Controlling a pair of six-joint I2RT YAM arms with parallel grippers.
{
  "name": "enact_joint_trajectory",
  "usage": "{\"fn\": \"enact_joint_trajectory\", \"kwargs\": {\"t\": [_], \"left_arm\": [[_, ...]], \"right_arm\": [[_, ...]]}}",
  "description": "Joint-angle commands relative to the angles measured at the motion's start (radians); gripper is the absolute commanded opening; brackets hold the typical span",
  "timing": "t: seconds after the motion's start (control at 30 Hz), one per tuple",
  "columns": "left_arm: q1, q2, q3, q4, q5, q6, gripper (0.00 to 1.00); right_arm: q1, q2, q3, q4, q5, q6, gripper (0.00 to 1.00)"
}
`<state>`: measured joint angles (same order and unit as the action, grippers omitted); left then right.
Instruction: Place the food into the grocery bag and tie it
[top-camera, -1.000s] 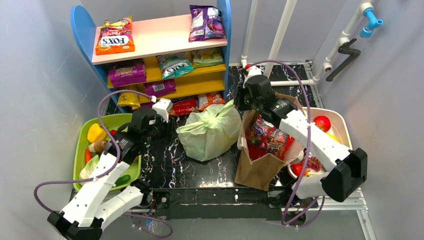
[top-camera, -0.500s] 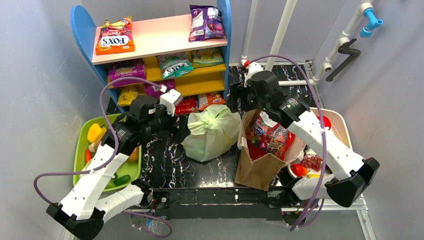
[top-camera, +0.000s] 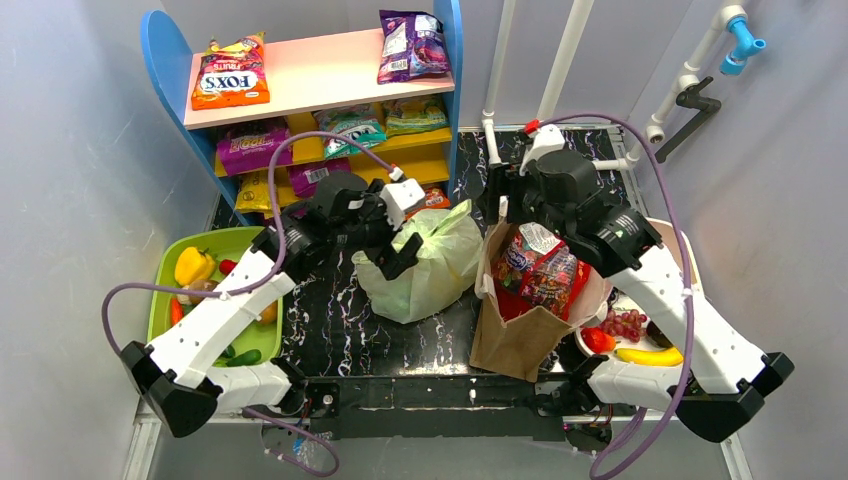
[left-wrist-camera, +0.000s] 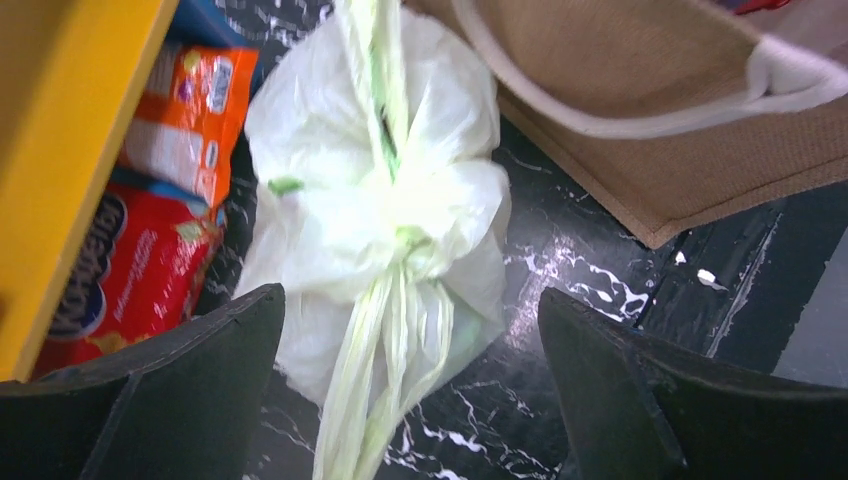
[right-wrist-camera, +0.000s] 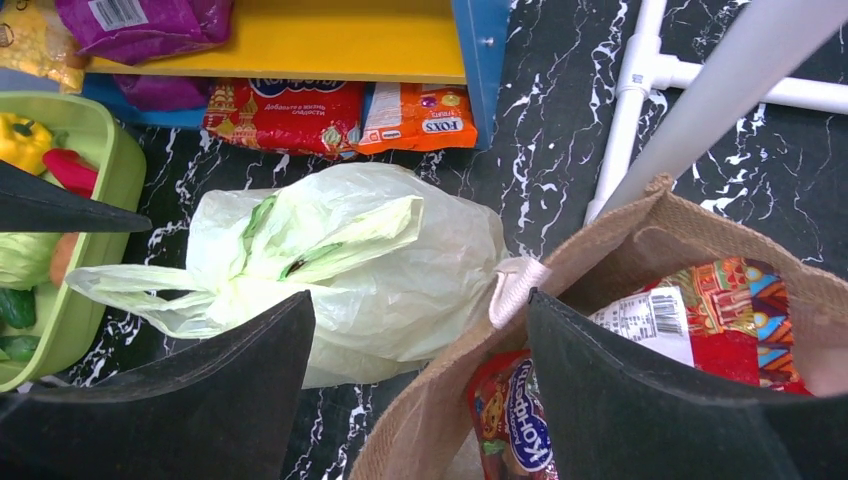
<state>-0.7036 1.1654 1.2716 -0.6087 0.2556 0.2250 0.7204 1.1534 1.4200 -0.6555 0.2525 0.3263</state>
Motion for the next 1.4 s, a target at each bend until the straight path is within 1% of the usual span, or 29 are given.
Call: {"fn": "enact_joint_trajectory", "kwargs": {"t": [0.0,0.1,0.2,0.3,0.53,0.67,0.73,0.8,0.87,0.9,1.03,1.1,1.13,1.3,1.37], "left_arm": [[-0.048,0.064,0.098,0.006,-0.023,0.109,0.98],[-0.061,0.124,0.112,-0.013,-0.028,0.17,0.98],[-0.066,0.189,0.149,-0.058,-0.047,0.198,0.98],[-0.072,0.218,0.154,-0.074,-0.079,0.216,0.98],[-0.073,0.264,0.141,-0.04,-0.137,0.209,0.98],[-0.073,0.286,0.123,-0.008,-0.126,0.214,0.98],[-0.073,0.296,0.114,0.009,-0.149,0.209,0.95],[-0.073,0.304,0.11,0.023,-0.183,0.205,0.89],[-0.073,0.312,0.111,0.031,-0.211,0.196,0.77],[-0.073,0.316,0.112,0.032,-0.217,0.195,0.69],[-0.073,0.348,0.135,0.023,-0.23,0.184,0.22],[-0.073,0.366,0.155,0.004,-0.228,0.177,0.01],[-0.073,0.37,0.161,0.0,-0.233,0.173,0.0],[-0.073,0.33,0.175,0.004,-0.241,0.13,0.0],[-0.074,0.304,0.188,0.004,-0.305,0.104,0.0]], "right_arm": [[0.0,-0.052,-0.038,0.052,0.036,0.018,0.85],[0.001,-0.065,-0.059,0.061,0.033,0.025,0.86],[0.001,-0.075,-0.069,0.053,0.064,0.03,0.89],[0.0,-0.094,-0.094,0.063,0.077,0.037,0.9],[-0.001,-0.104,-0.12,0.078,0.084,0.04,0.9],[-0.001,-0.101,-0.125,0.083,0.078,0.043,0.9],[-0.001,-0.102,-0.129,0.085,0.077,0.043,0.9],[-0.001,-0.105,-0.132,0.085,0.075,0.043,0.9],[-0.001,-0.11,-0.137,0.086,0.074,0.043,0.9],[-0.001,-0.113,-0.139,0.086,0.074,0.044,0.9],[-0.001,-0.12,-0.15,0.093,0.075,0.045,0.9],[-0.001,-0.121,-0.154,0.093,0.076,0.045,0.9],[-0.001,-0.121,-0.156,0.094,0.076,0.045,0.9],[-0.001,-0.124,-0.162,0.092,0.081,0.046,0.9],[-0.001,-0.124,-0.164,0.094,0.082,0.046,0.9]]}}
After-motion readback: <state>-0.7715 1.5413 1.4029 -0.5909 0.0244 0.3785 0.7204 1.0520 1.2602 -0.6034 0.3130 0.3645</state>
